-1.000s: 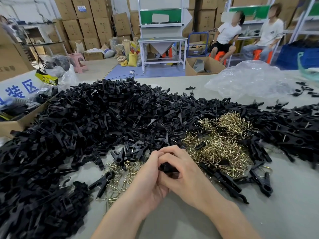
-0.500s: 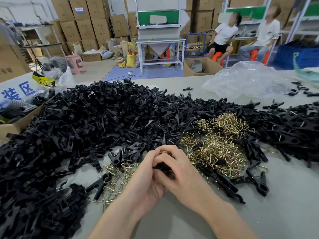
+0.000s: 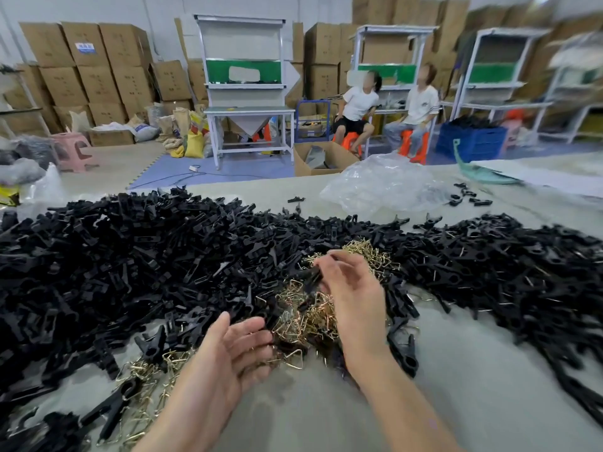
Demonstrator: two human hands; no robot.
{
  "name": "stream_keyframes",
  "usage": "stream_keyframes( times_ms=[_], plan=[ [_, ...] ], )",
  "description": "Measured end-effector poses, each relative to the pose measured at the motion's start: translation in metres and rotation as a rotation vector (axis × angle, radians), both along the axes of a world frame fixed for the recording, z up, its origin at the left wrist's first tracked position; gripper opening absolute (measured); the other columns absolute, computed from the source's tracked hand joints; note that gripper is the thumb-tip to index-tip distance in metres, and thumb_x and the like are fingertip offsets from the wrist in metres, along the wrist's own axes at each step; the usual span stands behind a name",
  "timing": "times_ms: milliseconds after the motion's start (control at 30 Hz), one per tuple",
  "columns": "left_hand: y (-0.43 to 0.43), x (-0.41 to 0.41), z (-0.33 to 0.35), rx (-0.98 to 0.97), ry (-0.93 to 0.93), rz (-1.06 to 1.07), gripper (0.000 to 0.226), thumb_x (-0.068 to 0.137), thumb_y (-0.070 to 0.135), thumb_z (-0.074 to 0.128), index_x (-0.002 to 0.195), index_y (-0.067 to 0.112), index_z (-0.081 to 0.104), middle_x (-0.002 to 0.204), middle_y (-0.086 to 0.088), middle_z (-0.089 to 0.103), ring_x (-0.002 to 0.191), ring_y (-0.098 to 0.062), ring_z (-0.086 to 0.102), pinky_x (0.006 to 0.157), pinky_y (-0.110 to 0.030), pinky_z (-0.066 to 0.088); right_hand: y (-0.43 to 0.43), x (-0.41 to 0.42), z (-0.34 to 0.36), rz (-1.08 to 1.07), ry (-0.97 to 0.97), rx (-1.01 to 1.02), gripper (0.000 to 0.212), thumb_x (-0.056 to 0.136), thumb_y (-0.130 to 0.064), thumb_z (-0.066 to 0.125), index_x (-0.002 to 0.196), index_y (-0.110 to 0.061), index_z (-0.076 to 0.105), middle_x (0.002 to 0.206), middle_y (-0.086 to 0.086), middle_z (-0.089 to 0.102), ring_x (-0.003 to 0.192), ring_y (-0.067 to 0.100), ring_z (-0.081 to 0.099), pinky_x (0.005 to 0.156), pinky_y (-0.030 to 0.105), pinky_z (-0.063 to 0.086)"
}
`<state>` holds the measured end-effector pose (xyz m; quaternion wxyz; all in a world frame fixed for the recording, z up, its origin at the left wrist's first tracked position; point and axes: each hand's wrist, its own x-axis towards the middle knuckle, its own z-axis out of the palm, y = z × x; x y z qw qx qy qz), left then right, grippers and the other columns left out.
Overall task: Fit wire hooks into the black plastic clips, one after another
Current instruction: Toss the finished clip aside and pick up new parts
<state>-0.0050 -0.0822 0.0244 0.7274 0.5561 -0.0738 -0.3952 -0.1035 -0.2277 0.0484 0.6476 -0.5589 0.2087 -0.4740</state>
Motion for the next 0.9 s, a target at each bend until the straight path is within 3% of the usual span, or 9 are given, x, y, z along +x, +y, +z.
stream_keyframes(
  times_ms=[100, 167, 233, 333, 433, 533, 700, 800, 900],
  plan=[
    [0.0, 0.005, -0.003, 0.002, 0.028, 0.012, 0.054, 0.103, 0.046, 0.035, 0.108, 0.003, 0.069, 0.081, -0.011, 0.074, 0.07, -0.025, 0.065, 0.066, -0.041, 0.048, -0.057, -0.014, 0.043, 0.036, -0.548, 0.657, 0.054, 0.078, -0.034, 0.074, 0.119, -0.001, 0.062, 0.109, 0.01, 0.072, 0.086, 0.014, 0.073, 0.079, 0.023, 0.06],
    [0.001, 0.007, -0.006, 0.01, -0.057, 0.048, 0.052, 0.103, 0.043, 0.037, 0.106, 0.003, 0.069, 0.079, -0.011, 0.074, 0.063, -0.024, 0.066, 0.065, -0.043, 0.049, -0.085, -0.024, 0.064, 0.038, -0.72, 0.784, 0.063, 0.083, -0.037, 0.072, 0.126, 0.004, 0.052, 0.115, 0.019, 0.069, 0.094, 0.018, 0.076, 0.079, 0.024, 0.062],
    [0.005, 0.005, -0.01, 0.04, -0.288, 0.102, 0.046, 0.1, 0.045, 0.041, 0.101, 0.014, 0.075, 0.083, -0.005, 0.076, 0.068, -0.019, 0.069, 0.07, -0.042, 0.051, -0.093, -0.027, 0.072, 0.073, -0.709, 0.759, 0.07, 0.085, -0.04, 0.071, 0.134, 0.001, 0.045, 0.116, 0.02, 0.068, 0.1, 0.021, 0.075, 0.081, 0.026, 0.062],
    [0.014, 0.005, -0.019, 0.283, -0.93, 0.153, 0.03, 0.093, 0.056, 0.044, 0.095, 0.044, 0.07, 0.098, 0.017, 0.071, 0.097, -0.004, 0.062, 0.078, -0.027, 0.048, -0.075, -0.02, 0.057, 0.19, -0.538, 0.671, 0.059, 0.086, -0.038, 0.072, 0.132, -0.005, 0.056, 0.105, 0.01, 0.076, 0.092, 0.019, 0.075, 0.077, 0.028, 0.062],
    [0.016, 0.009, -0.026, 0.558, -1.315, 0.201, 0.033, 0.097, 0.05, 0.043, 0.111, 0.033, 0.068, 0.116, 0.014, 0.063, 0.115, -0.012, 0.049, 0.1, -0.042, 0.045, -0.038, -0.003, 0.025, 0.256, -0.308, 0.603, 0.036, 0.09, -0.028, 0.071, 0.121, -0.012, 0.067, 0.101, 0.008, 0.075, 0.081, 0.019, 0.072, 0.071, 0.03, 0.061],
    [0.016, 0.014, -0.036, 0.81, -1.437, 0.142, 0.046, 0.094, 0.048, 0.055, 0.131, 0.021, 0.064, 0.136, -0.007, 0.057, 0.132, -0.031, 0.047, 0.115, -0.052, 0.034, 0.007, 0.023, -0.008, 0.305, 0.003, 0.312, 0.019, 0.101, -0.02, 0.058, 0.118, -0.023, 0.067, 0.098, 0.003, 0.075, 0.082, 0.016, 0.071, 0.075, 0.028, 0.058],
    [0.016, 0.025, -0.038, 0.913, -1.43, 0.132, 0.05, 0.093, 0.041, 0.061, 0.138, 0.02, 0.057, 0.149, -0.014, 0.046, 0.142, -0.033, 0.038, 0.117, -0.047, 0.031, 0.034, 0.045, -0.051, 0.066, 0.514, -0.747, 0.031, 0.103, -0.019, 0.051, 0.131, -0.033, 0.058, 0.125, -0.019, 0.056, 0.12, -0.001, 0.047, 0.105, 0.008, 0.031],
    [0.016, 0.031, -0.038, 0.893, -1.504, 0.179, 0.042, 0.089, 0.032, 0.07, 0.128, 0.017, 0.065, 0.137, -0.015, 0.057, 0.126, -0.036, 0.053, 0.106, -0.049, 0.044, 0.033, 0.046, -0.059, 0.064, 0.706, -0.925, 0.043, 0.106, -0.031, 0.045, 0.148, -0.026, 0.046, 0.148, -0.008, 0.043, 0.138, 0.006, 0.031, 0.113, 0.007, 0.008],
    [0.016, 0.034, -0.038, 0.878, -1.566, 0.193, 0.035, 0.087, 0.03, 0.073, 0.119, 0.019, 0.07, 0.122, -0.008, 0.064, 0.108, -0.033, 0.061, 0.09, -0.047, 0.051, 0.033, 0.046, -0.061, 0.094, 0.778, -0.97, 0.045, 0.107, -0.04, 0.04, 0.149, -0.027, 0.044, 0.15, -0.008, 0.042, 0.136, 0.01, 0.034, 0.115, 0.017, 0.016]
  ],
)
